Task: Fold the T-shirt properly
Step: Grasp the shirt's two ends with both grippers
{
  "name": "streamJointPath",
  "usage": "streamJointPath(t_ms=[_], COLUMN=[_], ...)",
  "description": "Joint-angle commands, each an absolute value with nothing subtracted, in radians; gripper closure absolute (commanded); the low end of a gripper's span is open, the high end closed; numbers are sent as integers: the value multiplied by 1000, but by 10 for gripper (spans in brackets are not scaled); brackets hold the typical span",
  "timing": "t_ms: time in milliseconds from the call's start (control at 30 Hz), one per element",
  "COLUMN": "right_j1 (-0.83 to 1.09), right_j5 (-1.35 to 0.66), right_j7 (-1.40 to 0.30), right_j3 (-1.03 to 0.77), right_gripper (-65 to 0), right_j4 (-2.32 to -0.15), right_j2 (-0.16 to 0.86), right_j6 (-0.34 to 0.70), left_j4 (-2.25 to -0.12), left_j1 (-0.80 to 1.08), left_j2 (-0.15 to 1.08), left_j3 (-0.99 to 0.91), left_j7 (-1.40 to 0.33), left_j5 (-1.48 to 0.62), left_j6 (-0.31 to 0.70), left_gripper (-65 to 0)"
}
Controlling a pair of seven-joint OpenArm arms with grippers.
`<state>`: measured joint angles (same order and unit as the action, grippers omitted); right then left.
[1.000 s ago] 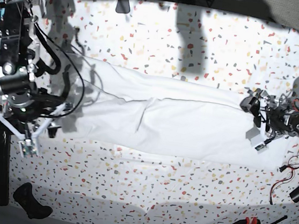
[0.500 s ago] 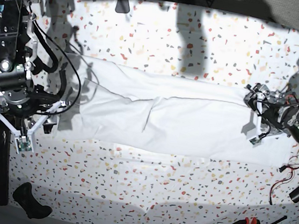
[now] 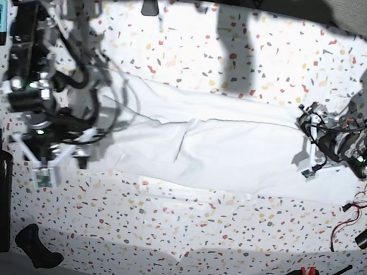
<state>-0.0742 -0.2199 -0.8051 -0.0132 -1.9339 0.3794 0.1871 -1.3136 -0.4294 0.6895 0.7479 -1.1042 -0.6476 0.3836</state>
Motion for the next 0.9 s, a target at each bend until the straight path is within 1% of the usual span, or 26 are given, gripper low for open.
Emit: streamJointPath(t_ms=[0,100,167,267,333,433,667,867], right_j1=[-92,-91,-91,-91,-91,-91,-90,-68], right_j5=[-221,-216,-201,-102,-31,-4,1,2], right_j7=[-756,-737,-725,-678,-662,-663,-685,-705], right_j3=[-19,-19,-19,-19,-19,-19,-20,-20], right_gripper=[-340,-340,-340,-340,-340,-340,-340,-340], right_j4=[-1933,-1853,-1760,-1594,-1514,-1468,-1468,-1468], right_j2=[363,278,230,177,162,170,213,228], right_j6=[193,229,259,277,277,277,276,276], left_j4=[-1326,-1338,-1339,-1339,-1342,-1383,-1568,-1586], left_j1=[-432,-432,-432,-432,-432,-432,-446,-485], left_j2=[698,699,699,699,699,699,699,709], left_j3=[752,752,752,752,752,752,752,752], left_j7=[-1141,-1152,-1152,-1152,-1155,-1173,-1172,-1156], left_j5=[-640,-640,-641,-641,-641,-641,-587,-557], left_j6=[381,381,381,381,381,381,366,353], left_gripper=[-436,-436,-436,-436,-436,-436,-436,-436])
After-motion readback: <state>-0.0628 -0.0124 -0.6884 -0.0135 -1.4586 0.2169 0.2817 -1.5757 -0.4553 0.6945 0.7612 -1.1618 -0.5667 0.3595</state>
